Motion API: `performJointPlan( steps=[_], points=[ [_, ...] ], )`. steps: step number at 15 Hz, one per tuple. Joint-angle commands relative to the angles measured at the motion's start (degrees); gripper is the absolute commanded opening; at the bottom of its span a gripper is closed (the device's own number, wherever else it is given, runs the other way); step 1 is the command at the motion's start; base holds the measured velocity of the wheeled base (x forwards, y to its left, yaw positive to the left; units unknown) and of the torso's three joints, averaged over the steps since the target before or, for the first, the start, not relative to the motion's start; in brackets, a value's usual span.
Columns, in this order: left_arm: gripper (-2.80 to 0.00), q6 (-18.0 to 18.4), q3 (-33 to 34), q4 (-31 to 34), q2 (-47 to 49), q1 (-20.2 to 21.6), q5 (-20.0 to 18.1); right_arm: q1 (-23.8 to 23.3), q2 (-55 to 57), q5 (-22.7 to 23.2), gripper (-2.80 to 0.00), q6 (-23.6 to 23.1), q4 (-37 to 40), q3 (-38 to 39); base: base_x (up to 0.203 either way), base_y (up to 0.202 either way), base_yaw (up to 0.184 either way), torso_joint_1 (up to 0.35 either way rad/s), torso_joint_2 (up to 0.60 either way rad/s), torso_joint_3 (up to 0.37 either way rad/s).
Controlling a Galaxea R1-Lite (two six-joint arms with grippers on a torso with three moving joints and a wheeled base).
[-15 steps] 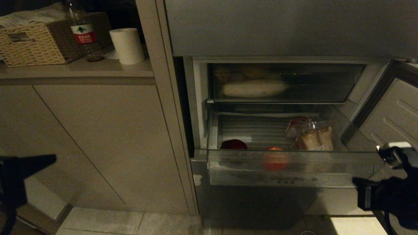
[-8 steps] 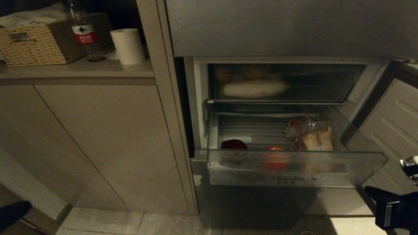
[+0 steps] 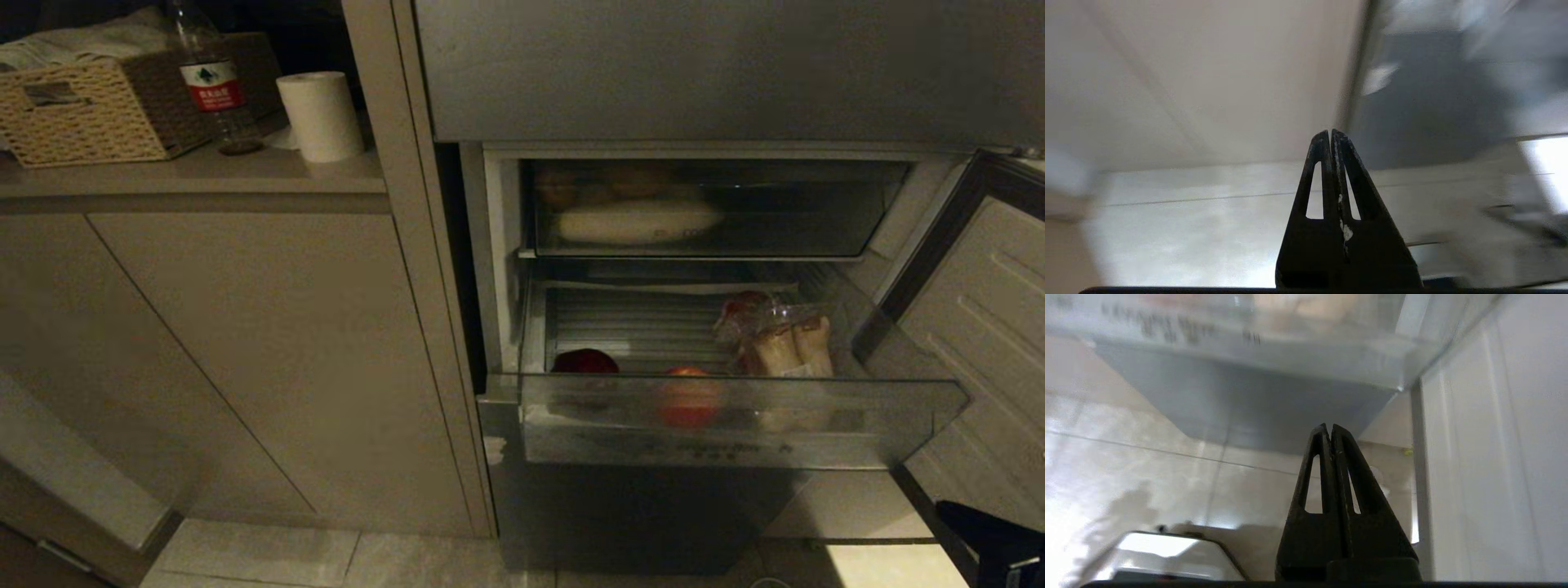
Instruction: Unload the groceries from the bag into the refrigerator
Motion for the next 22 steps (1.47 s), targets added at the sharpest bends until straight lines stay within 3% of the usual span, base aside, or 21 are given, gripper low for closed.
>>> performJointPlan(
  steps=[1,2,5,6,7,8,10,12,15,17,22],
  points=[
    [-2.80,5.5,10.9,-5.4,-6.1,2.9,4.6,-0.2,-6.9,-0.2,-2.80,-2.4,0.0,3.2,0.000,0.000,0.000,0.000,0.00,0.000],
    [-2.80,6.7,14.8,-9.4,-6.0,4.2,6.0,-1.7,-10.6,-0.2,-2.80,-5.0,0.4,6.2,0.000,0.000,0.000,0.000,0.00,0.000],
    [-2.80,10.2,17.4,-11.8,-8.3,12.9,2.8,-10.2,-22.2,1.2,-2.80,-6.9,5.4,8.4,0.000,0.000,0.000,0.000,0.00,0.000],
    [-2.80,11.4,17.5,-11.5,-12.1,13.6,0.0,-11.7,-27.4,2.3,-2.80,-6.9,6.9,8.6,0.000,0.000,0.000,0.000,0.00,0.000],
    [-2.80,12.7,17.6,-10.6,-17.4,14.1,-5.9,-12.7,-33.4,4.1,-2.80,-7.0,9.0,8.8,0.000,0.000,0.000,0.000,0.00,0.000],
    [-2.80,13.2,17.7,-9.9,-20.8,14.4,-9.1,-13.3,-38.7,5.8,-2.80,-7.1,11.3,8.9,0.000,0.000,0.000,0.000,0.00,0.000],
    [-2.80,11.8,19.0,-11.8,-22.5,15.1,-13.3,-13.9,-49.3,8.3,-2.80,-7.4,15.5,8.8,0.000,0.000,0.000,0.000,0.00,0.000],
    [-2.80,8.0,21.1,-13.6,-22.1,15.3,-13.5,-14.1,-53.8,10.1,-2.80,-7.1,17.3,9.0,0.000,0.000,0.000,0.000,0.00,0.000],
    [-2.80,8.8,21.1,-13.7,-22.0,15.3,-13.8,-14.2,-53.7,11.1,-2.80,-1.4,19.7,9.1,0.000,0.000,0.000,0.000,0.00,0.000],
    [-2.80,6.1,21.1,-13.7,-22.1,15.3,-13.3,-14.2,-53.7,11.3,-2.80,2.7,22.0,9.1,0.000,0.000,0.000,0.000,0.00,0.000],
    [-2.80,4.2,21.1,-13.7,-22.1,15.3,-12.4,-14.2,-53.7,11.4,-2.80,0.2,22.1,9.1,0.000,0.000,0.000,0.000,0.00,0.000]
  ],
)
